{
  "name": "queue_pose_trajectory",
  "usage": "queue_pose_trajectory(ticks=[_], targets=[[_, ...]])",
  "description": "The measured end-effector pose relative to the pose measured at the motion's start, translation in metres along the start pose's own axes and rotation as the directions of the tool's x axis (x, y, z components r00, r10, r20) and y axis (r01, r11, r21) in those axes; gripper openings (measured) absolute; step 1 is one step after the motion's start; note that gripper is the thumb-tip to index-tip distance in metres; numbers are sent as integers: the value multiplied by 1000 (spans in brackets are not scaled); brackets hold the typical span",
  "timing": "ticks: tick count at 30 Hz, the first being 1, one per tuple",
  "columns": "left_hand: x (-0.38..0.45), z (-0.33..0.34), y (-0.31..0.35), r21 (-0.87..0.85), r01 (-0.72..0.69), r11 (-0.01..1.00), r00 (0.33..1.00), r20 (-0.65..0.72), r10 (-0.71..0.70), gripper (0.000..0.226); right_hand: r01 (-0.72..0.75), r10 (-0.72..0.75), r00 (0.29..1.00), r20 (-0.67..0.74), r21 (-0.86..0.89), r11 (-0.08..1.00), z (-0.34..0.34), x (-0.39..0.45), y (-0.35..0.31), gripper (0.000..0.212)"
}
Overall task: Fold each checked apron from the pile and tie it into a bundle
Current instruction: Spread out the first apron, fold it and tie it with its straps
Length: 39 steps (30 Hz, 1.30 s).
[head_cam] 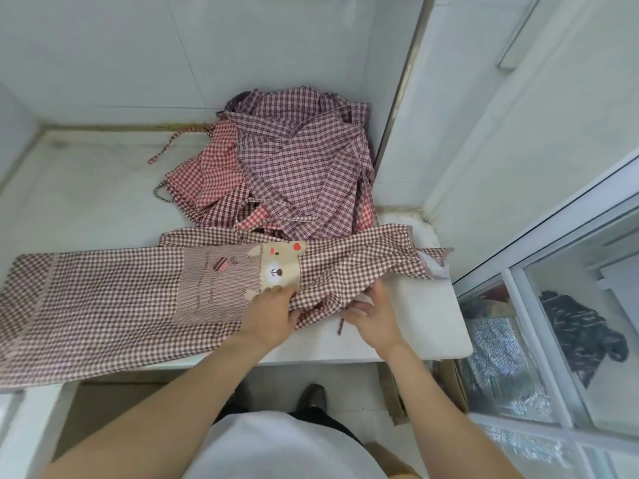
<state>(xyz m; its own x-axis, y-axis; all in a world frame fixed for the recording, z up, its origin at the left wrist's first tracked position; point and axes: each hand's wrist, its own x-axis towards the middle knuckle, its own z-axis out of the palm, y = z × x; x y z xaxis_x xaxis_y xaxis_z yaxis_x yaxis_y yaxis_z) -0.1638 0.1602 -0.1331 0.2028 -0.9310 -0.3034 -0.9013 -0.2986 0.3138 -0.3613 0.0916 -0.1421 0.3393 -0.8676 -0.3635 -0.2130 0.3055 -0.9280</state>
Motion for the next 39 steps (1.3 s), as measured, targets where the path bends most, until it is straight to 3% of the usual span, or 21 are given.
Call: queue_pose_trajectory(ticks=[3,6,9,11,13,19,23,25,28,30,32,35,39], targets=[[9,-13,-1,-138,83,987,991,-91,-96,26,-15,17,996,-91,27,1000,11,6,2,61],[18,-28,-6,-263,131,956,985,-77,-156,20,-174,172,978,-115,-8,985,28,12,2,45],[24,-39,-9,-325,129,937,985,-67,-159,23,-144,145,989,-24,29,989,51,19,5,69],[26,-44,-10,-345,125,930,987,-52,-152,22,-69,61,995,-83,-99,993,68,24,9,102],[26,-46,-11,-353,122,928,988,-47,-148,22,-49,9,987,-158,-252,967,81,29,16,112],[27,-50,-16,-251,138,958,989,-14,-146,24,-153,41,969,-243,-463,873,87,21,17,60],[30,-43,-18,-270,140,953,989,1,-145,24,-125,-5,974,-227,-551,825,91,19,20,30],[31,-42,-19,-283,143,948,988,-9,-152,25,-100,-66,953,-295,-515,852,94,18,20,29],[34,-45,-22,-248,143,958,988,-26,-154,29,-19,-122,900,-418,-318,948,98,16,15,31],[36,-47,-27,-277,175,945,982,-15,-186,39,57,-122,910,-397,-172,984,99,14,10,41],[37,-49,-30,-328,211,921,974,-7,-225,46,100,-108,928,-358,-40,994,102,12,8,35],[37,-49,-34,-343,227,912,969,-10,-245,47,36,37,932,-361,192,981,103,11,10,22],[39,-52,-40,-362,234,902,965,-26,-261,42,-2,61,954,-295,197,980,92,6,11,23]])
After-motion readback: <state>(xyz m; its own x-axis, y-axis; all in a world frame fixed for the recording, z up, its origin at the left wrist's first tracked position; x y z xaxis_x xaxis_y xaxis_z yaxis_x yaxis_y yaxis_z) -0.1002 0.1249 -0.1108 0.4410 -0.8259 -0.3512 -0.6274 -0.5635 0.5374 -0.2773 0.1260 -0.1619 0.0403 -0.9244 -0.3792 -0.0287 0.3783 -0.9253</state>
